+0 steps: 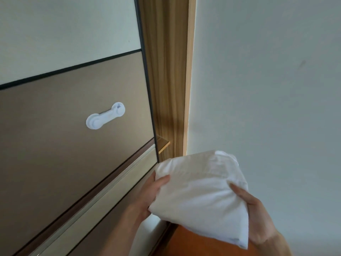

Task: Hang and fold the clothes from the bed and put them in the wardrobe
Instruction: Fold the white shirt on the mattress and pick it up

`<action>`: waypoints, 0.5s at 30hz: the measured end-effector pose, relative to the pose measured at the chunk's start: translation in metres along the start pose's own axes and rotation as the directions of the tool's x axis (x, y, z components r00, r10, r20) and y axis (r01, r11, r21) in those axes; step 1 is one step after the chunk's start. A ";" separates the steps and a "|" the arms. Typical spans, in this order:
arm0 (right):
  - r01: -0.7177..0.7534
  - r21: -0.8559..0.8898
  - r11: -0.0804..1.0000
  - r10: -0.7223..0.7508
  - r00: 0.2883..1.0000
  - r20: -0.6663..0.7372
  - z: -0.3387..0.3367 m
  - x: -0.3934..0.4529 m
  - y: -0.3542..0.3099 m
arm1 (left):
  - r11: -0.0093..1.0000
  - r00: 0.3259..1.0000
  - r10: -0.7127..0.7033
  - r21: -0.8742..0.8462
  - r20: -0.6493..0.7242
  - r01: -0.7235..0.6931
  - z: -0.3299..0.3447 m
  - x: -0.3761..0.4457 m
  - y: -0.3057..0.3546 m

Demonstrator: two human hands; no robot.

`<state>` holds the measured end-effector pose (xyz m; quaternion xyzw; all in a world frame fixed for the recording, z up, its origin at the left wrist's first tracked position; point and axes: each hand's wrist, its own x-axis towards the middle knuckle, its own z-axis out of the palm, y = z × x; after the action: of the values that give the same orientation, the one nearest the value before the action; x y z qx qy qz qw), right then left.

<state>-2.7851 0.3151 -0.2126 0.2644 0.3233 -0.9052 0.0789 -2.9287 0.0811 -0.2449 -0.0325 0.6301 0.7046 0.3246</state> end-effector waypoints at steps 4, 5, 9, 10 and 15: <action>0.016 0.053 0.998 -0.015 1.000 -0.019 0.012 0.011 -0.006 | 0.983 0.993 0.120 0.137 0.004 -0.120 -0.001 0.041 0.017; 0.022 0.075 0.997 -0.019 0.999 -0.030 0.014 0.012 -0.007 | 0.959 0.987 0.160 0.235 0.001 -0.155 -0.001 0.051 0.022; 0.081 0.114 0.990 -0.074 0.995 -0.068 0.020 0.014 -0.016 | 0.447 0.863 0.473 0.796 0.177 -0.408 -0.005 0.092 0.039; 0.095 0.113 0.989 -0.087 0.993 -0.077 0.020 0.014 -0.018 | 0.239 0.802 0.529 0.859 0.276 -0.453 -0.005 0.103 0.044; 0.138 0.110 0.984 -0.124 0.984 -0.129 0.015 0.020 -0.026 | -0.629 0.779 0.376 0.756 0.502 -0.183 0.002 0.137 0.059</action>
<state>-2.8160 0.3267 -0.1994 0.3016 0.2899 -0.9081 -0.0167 -3.0654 0.1400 -0.2560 0.4250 0.8909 -0.1246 -0.1009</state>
